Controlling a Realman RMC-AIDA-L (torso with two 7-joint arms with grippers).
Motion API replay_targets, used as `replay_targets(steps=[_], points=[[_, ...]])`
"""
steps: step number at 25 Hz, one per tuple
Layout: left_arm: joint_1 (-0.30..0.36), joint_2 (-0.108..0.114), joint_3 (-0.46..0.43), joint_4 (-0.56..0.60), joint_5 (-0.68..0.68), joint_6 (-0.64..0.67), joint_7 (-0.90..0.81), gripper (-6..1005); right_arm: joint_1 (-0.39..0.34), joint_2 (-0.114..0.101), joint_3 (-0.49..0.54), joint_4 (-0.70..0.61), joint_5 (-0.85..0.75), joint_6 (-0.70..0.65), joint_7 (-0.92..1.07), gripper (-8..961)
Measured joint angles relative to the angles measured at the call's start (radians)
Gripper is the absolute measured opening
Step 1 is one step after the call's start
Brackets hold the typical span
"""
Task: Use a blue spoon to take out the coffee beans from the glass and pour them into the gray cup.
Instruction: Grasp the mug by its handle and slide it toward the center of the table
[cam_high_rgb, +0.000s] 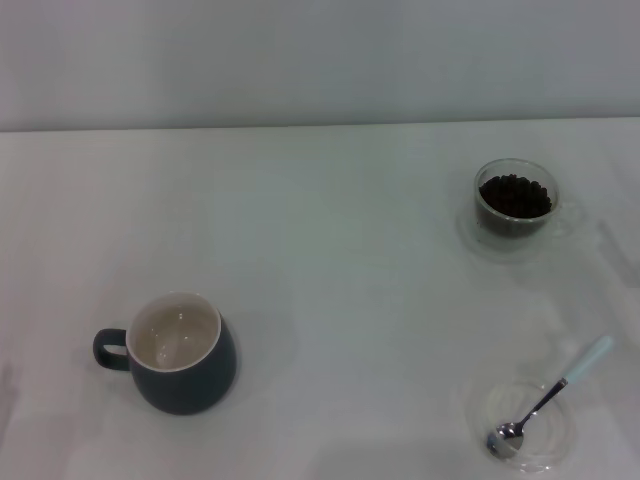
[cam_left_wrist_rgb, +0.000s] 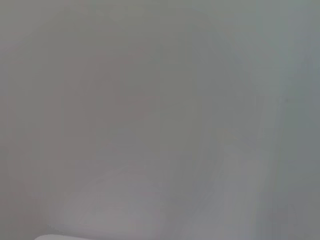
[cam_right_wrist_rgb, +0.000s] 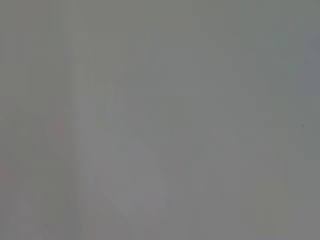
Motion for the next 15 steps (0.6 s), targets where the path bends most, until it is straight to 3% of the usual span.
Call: replay_targets(steps=[10,15], points=[[-0.003,-0.001,0.003,0.004,0.003,0.001,0.003,872,-0.006,0.000,0.000,0.003,0.000,0.000,0.002,874],[-0.011,0.003,0.010,-0.022,0.066,-0.007,0.005,873,-0.005,0.002,0.000,0.005,0.000,0.000,0.003,874]])
